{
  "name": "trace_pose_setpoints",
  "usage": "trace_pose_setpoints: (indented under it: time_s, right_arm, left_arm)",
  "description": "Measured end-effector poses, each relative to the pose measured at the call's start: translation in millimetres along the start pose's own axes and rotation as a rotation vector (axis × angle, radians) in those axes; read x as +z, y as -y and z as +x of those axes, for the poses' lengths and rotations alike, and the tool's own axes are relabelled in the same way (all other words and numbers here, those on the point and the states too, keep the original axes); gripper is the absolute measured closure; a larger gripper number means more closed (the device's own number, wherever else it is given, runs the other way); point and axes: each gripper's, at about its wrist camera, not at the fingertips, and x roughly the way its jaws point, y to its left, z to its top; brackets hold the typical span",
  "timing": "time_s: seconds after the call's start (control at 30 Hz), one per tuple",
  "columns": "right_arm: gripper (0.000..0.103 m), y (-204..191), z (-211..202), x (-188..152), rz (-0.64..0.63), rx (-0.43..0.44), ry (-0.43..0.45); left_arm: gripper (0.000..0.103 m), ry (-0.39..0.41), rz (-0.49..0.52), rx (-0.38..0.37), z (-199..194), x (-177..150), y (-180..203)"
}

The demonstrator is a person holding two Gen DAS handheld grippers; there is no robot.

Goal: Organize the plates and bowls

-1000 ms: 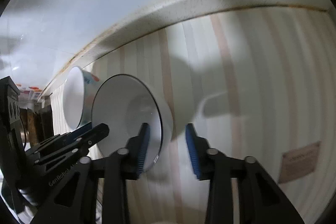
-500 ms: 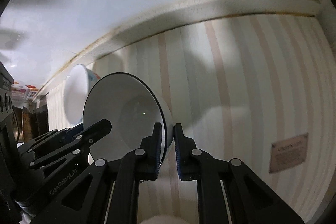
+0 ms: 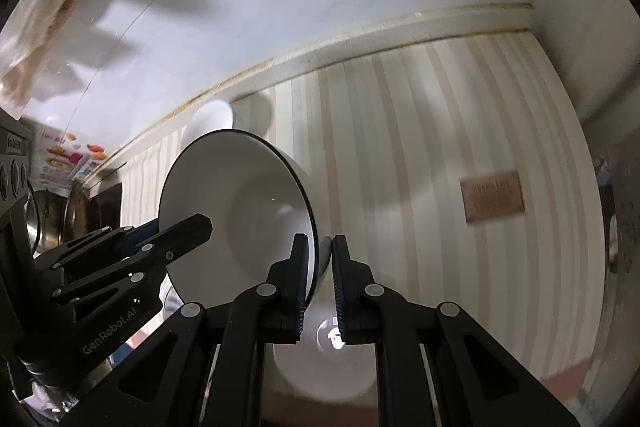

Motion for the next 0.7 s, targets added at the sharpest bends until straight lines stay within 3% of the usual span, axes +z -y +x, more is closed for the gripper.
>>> trace_pose_setpoints:
  time_s: [0.17,0.33,0.7]
  right_arm:
    - [0.089,9.4,-9.1,-41.8,0.015,-0.001,-0.038]
    - [0.09,20.3,10.4,-80.7,0.053,-0.006,-0.103]
    - [0.09,43.1,47.8,-107.0,0.092,-0.031,-0.165]
  left_arm:
    - [0.086,-0.054,0.011,-0.027,9.8,-30.0,5.3]
    - [0.086,-0.125,0.026,-0.025,37.0,-51.0,9.4]
    - [0.086,-0.21,0.069,0.017,76.0,-76.6,20.1]
